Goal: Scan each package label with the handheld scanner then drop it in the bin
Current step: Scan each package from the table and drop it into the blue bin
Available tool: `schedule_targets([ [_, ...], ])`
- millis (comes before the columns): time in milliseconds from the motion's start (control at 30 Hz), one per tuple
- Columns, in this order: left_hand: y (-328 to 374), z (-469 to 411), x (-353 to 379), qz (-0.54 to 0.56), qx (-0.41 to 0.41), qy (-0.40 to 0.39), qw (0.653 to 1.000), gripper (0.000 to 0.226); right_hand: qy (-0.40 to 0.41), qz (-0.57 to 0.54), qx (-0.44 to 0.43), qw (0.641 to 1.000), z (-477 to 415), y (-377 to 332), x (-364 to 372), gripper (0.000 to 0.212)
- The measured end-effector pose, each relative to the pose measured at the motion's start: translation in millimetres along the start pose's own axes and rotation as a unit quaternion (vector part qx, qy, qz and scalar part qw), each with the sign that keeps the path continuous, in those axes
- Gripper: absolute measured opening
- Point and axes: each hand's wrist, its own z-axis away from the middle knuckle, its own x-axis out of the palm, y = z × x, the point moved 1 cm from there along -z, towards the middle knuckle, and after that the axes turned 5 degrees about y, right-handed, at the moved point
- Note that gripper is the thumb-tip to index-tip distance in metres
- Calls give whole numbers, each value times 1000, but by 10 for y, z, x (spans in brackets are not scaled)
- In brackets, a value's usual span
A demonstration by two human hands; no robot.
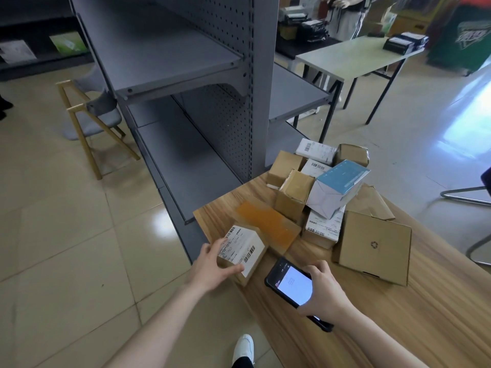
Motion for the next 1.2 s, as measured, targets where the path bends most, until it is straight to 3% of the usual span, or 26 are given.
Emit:
schedule_targets([
  [433,65,107,-27,-8,13,16,1000,93,5,9,10,1000,138,108,-8,99],
  [800,393,530,179,-17,92,41,995,87,96,-119,66,986,763,601,46,96],
  [1033,1146,852,812,-36,231,-54,971,86,199,-210,175,941,1582,1360,69,97],
  [1200,1984,1029,1450,-46,342,-157,925,84,288,-263,293,873,2408,1885,140,95],
])
